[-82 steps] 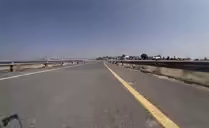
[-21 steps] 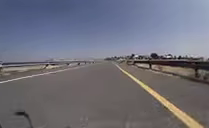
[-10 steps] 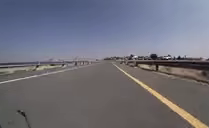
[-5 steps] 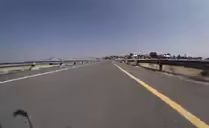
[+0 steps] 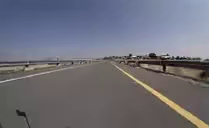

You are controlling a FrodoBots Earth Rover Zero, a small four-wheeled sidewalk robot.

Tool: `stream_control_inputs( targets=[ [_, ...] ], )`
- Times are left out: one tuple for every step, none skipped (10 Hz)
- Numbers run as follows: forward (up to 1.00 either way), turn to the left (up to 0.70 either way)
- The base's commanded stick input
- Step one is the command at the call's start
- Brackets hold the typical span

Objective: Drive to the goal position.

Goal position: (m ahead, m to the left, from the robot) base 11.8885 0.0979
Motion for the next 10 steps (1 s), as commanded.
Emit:
stream_control_inputs(
  targets=[
    [1.0, 0.0],
    [1.0, 0.0],
    [1.0, 0.0],
    [1.0, 0.0],
    [1.0, 0.0],
    [1.0, 0.0],
    [1.0, 0.0],
    [1.0, 0.0],
    [1.0, 0.0],
    [1.0, 0.0]
  ],
)
